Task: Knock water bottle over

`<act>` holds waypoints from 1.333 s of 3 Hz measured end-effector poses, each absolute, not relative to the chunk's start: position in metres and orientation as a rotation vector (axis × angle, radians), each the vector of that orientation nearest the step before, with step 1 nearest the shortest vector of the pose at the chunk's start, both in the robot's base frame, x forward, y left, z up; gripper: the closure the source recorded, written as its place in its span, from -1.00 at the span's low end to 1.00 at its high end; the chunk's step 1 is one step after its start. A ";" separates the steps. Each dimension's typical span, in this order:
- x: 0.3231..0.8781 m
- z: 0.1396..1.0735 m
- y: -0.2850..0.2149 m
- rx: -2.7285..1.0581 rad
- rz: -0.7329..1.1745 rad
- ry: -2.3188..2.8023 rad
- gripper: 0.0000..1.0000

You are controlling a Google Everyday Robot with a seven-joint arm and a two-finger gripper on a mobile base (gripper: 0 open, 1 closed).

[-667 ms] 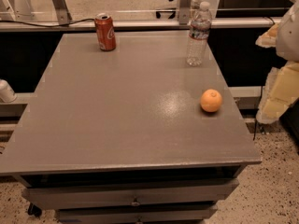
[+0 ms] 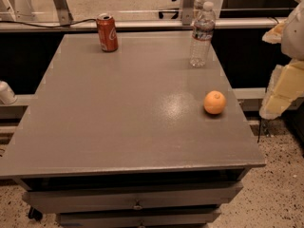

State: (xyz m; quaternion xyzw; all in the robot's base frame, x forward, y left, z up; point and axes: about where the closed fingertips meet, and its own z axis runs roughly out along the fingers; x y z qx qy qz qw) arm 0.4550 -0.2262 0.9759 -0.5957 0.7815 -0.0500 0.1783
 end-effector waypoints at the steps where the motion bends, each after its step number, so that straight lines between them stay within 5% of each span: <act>1: 0.496 0.971 -0.241 -1.627 -0.174 2.175 -1.00; 4: 0.633 0.962 -0.268 -1.342 0.085 2.105 -1.00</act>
Offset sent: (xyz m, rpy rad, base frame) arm 0.1614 -0.0486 -0.0070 0.1490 -0.1698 -0.0884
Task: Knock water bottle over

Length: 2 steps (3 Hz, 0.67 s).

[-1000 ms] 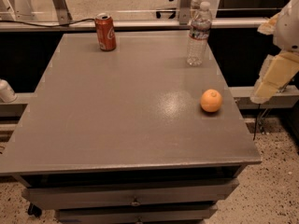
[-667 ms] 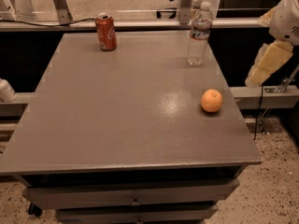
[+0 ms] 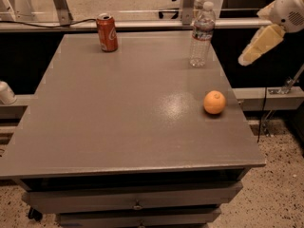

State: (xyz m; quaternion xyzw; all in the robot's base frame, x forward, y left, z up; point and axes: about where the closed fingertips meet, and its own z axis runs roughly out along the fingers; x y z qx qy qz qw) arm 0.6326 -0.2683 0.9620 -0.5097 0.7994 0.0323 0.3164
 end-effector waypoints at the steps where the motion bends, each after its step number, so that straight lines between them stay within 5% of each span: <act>1: 0.657 0.955 -0.252 -1.266 0.247 2.052 -1.00; 2: 0.678 0.947 -0.230 -1.211 0.407 1.989 -1.00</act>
Offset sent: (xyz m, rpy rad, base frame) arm 0.0739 0.0519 -0.0122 0.4656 0.0279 0.0727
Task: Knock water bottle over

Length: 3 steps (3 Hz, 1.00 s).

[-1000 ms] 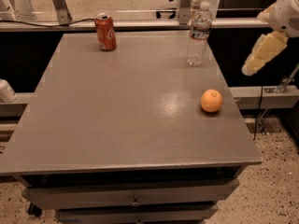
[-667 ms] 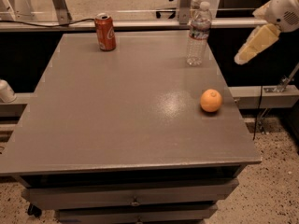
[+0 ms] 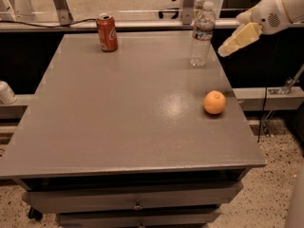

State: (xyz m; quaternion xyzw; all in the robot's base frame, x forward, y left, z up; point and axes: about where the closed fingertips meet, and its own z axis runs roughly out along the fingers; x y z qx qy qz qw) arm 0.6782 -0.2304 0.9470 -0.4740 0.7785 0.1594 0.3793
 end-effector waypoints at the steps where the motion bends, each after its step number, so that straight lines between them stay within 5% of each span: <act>1: 0.694 0.936 -0.208 -1.195 0.543 1.926 -1.00; 3: 0.707 0.930 -0.170 -1.225 0.712 1.791 -1.00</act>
Offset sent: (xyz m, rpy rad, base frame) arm 0.0404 0.0565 -0.0163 0.2754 0.0106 0.1765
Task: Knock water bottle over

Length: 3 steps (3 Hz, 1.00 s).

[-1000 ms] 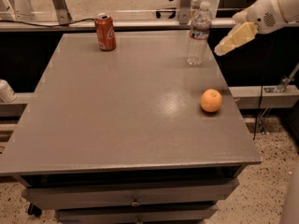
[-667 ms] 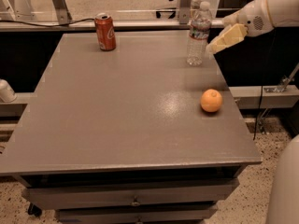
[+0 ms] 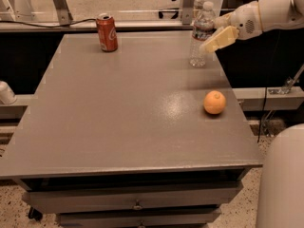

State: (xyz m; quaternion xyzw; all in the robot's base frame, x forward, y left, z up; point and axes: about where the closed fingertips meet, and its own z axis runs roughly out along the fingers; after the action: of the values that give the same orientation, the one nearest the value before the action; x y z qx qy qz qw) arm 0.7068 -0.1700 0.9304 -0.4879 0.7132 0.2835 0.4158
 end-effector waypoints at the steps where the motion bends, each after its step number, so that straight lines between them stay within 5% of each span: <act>1: 0.701 0.935 -0.159 -1.244 0.771 1.738 -1.00; 3: 0.658 0.946 -0.141 -1.276 0.923 1.671 -1.00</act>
Offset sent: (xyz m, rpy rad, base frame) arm -0.0556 0.0202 0.0175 0.1470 0.0306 0.1381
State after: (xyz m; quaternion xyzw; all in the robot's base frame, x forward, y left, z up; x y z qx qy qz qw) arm 0.6579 -0.1412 0.9456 -0.5069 0.6636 0.3667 0.4102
